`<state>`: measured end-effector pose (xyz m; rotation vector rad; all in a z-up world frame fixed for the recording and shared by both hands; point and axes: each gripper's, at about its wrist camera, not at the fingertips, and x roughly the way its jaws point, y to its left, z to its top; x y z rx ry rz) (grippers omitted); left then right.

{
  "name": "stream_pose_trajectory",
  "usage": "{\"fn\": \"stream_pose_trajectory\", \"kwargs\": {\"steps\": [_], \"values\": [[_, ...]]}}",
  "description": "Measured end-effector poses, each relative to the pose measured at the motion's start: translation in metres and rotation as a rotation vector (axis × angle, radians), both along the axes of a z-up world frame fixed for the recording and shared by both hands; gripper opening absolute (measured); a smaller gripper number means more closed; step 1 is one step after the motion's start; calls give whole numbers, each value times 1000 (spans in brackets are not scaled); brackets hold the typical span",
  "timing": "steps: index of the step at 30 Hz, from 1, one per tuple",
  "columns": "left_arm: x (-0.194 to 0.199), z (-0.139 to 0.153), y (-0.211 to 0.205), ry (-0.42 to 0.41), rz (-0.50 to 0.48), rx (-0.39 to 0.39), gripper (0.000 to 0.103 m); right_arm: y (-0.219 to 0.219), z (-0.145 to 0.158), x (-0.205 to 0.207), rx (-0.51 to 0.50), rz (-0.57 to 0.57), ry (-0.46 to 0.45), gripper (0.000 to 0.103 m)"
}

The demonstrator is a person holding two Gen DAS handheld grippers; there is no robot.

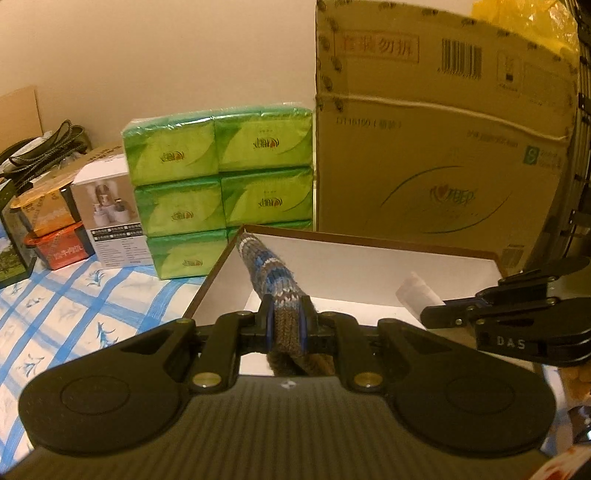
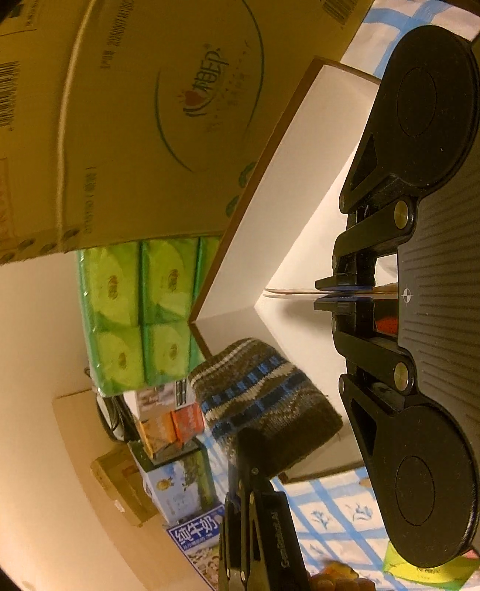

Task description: Organize soft objects

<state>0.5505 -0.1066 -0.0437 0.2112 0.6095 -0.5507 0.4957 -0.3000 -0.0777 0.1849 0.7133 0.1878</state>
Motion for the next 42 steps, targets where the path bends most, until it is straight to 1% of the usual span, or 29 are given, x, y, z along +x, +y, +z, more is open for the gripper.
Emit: {"fn": "stream_pose_trajectory", "kwargs": {"steps": [1, 2, 5, 12, 14, 19, 20, 22, 23, 24, 25, 26, 27, 30, 34, 37, 42], "values": [[4, -3, -2, -5, 0, 6, 14, -1, -2, 2, 3, -1, 3, 3], [7, -5, -3, -10, 13, 12, 17, -2, -3, 4, 5, -3, 6, 3], [17, -12, -5, -7, 34, 22, 34, -4, -7, 6, 11, -5, 12, 3], [21, -24, 2, 43, 59, 58, 34, -2, -13, 10, 14, -1, 27, 3], [21, -26, 8, 53, 70, 57, 34, -1, -13, 11, 17, -2, 26, 3], [19, -25, 16, 58, 80, 46, 35, 3, -9, 17, 48, -8, -10, 4], [19, -24, 17, 58, 81, 44, 35, 3, -8, 19, 53, -17, -14, 7], [18, -23, 18, 61, 83, 38, 37, 3, -6, 22, 61, -39, -31, 30], [17, -22, 19, 62, 84, 34, 37, 2, -4, 22, 67, -46, -44, 58], [16, -21, 21, 63, 86, 27, 39, 1, -2, 21, 72, -57, -62, 70], [15, -21, 23, 66, 90, 23, 41, 0, 0, 18, 73, -77, -91, 72], [14, -21, 25, 69, 96, 20, 45, 0, 2, 16, 68, -85, -109, 72], [11, -20, 28, 75, 105, 15, 48, 0, 2, 15, 62, -84, -110, 72], [1, -15, 39, 98, 122, -21, 48, -5, 2, 8, 72, -88, -84, 72], [-23, -2, 59, 113, 151, -57, 48, -16, 2, -14, 109, -108, -57, 72], [-46, 15, 77, 115, 181, -89, 49, -20, 11, -38, 130, -117, -63, 72], [-96, 47, 112, 105, 243, -147, 50, -19, 34, -86, 134, -117, -102, 72]]}}
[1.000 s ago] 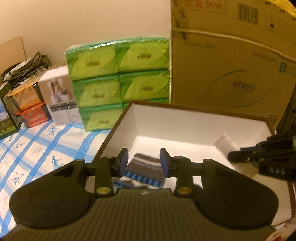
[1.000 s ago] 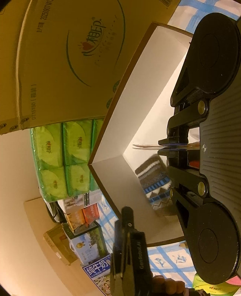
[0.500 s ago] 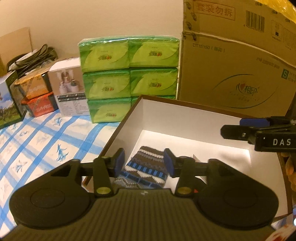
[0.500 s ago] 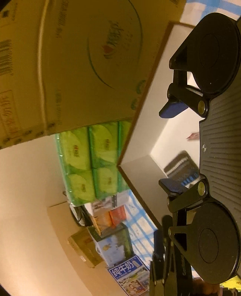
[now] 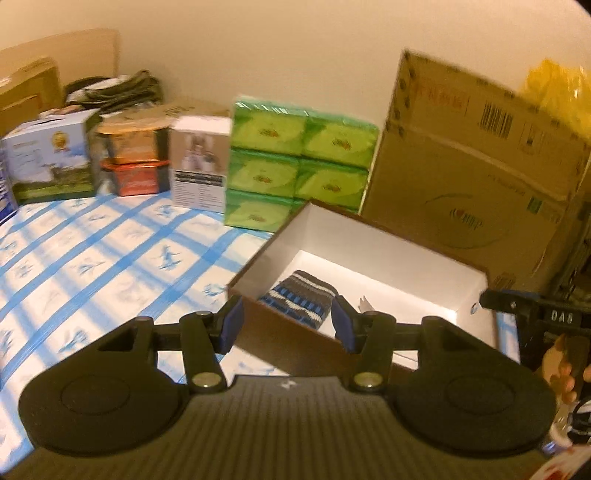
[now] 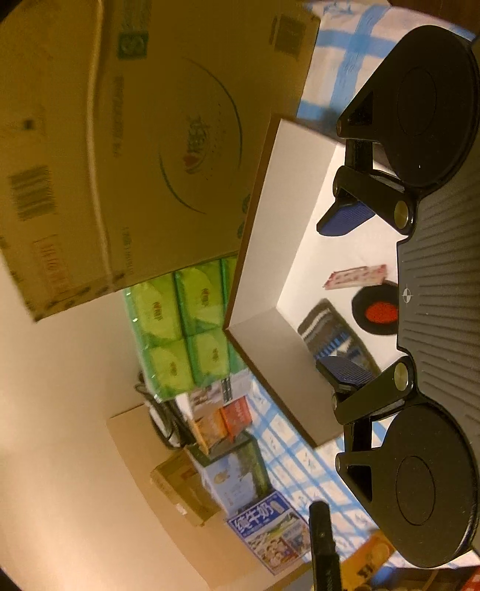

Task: Organize soft objects
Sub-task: 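Open the left tool to drop the beanie while the right tool releases the strip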

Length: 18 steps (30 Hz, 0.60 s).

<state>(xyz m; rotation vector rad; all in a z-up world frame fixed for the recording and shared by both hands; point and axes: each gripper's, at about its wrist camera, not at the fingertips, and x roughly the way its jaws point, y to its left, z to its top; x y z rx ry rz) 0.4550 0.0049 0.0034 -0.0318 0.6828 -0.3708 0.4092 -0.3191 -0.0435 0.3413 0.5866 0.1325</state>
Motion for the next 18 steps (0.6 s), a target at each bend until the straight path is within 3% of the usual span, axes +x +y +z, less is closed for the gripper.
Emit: {"fn": "stream_pose_trajectory", "kwargs": {"steps": [8, 18], "values": [[-95, 36, 56, -11, 127, -30, 51, 16, 27, -79, 35, 27, -19, 72], [-204, 45, 102, -5, 270, -11, 51, 52, 36, -161, 87, 126, 13, 72]]}}
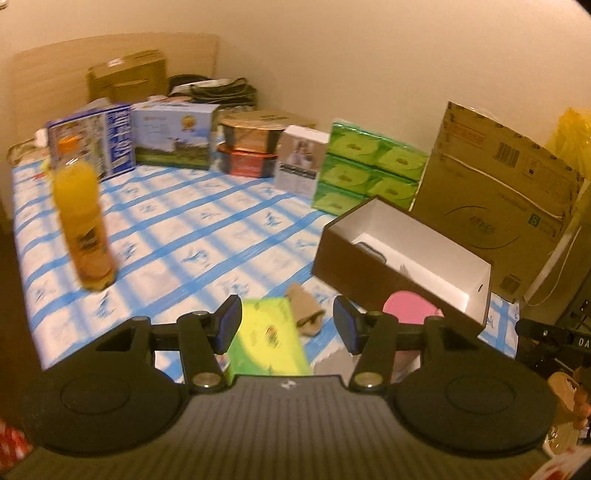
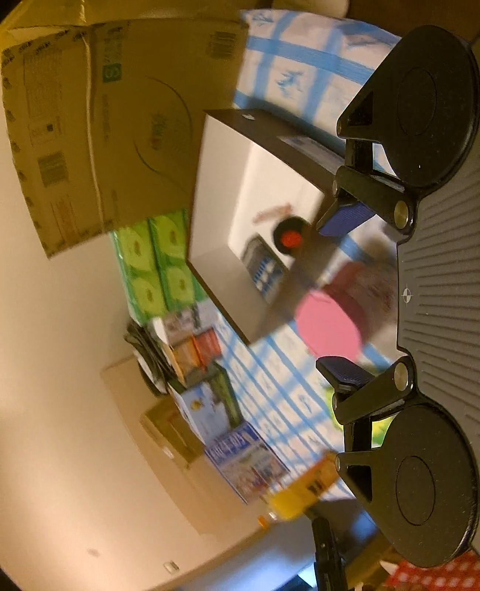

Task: Organize soft objects
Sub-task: 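Open the left tool to drop the beanie while the right tool releases the strip, then close the left tool on the blue card tag while the right tool moves back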

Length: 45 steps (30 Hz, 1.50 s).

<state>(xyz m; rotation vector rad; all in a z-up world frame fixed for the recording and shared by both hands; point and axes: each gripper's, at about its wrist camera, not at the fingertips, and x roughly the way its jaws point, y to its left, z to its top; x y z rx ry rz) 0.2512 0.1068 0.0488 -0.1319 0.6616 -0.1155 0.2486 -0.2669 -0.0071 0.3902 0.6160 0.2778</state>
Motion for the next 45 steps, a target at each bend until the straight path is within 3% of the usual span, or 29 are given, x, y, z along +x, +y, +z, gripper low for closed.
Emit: {"fn": "stream_pose_trajectory", "kwargs": {"steps": [10, 19, 29, 45], "values": [[-74, -11, 31, 20, 95, -5, 52, 50, -14, -51, -16, 119, 63, 72], [-103, -35, 48, 53, 139, 20, 52, 97, -37, -63, -88, 208, 107, 72], [-83, -74, 45, 63, 99, 116, 51, 144, -62, -45, -166, 265, 126, 72], [-3, -139, 29, 66, -59, 309, 46, 187, -91, 20, -208, 238, 112, 71]]}}
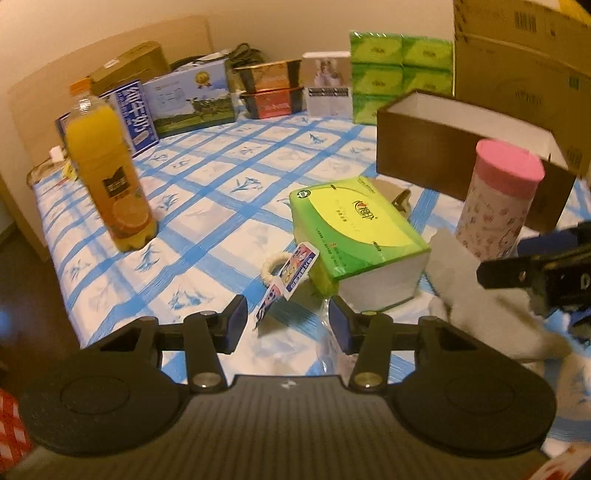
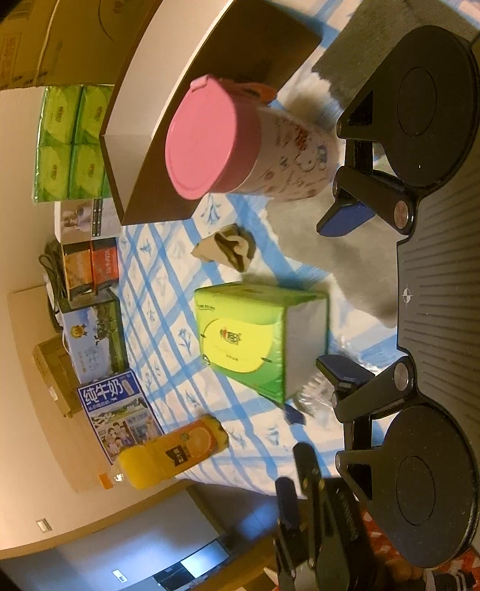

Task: Organize soft objects
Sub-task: 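Close the left tool on the blue card tag while the right tool moves back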

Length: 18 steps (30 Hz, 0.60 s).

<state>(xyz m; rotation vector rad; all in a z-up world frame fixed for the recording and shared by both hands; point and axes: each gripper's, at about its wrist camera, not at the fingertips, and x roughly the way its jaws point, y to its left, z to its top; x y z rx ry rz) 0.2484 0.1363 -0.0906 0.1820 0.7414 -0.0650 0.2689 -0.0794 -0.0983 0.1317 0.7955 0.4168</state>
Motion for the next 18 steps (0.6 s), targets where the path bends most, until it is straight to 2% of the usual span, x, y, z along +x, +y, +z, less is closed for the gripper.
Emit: {"fn": "stream_pose_trajectory", "kwargs": {"steps": [14, 16, 18], "values": [[52, -45, -5, 54, -79, 74, 34, 0, -21, 28, -4, -37, 23, 71], [56, -49, -5, 53, -82, 81, 31, 0, -24, 30, -5, -39, 26, 71], [59, -52, -4, 53, -85, 85, 21, 1, -25, 31, -6, -38, 27, 71]]}}
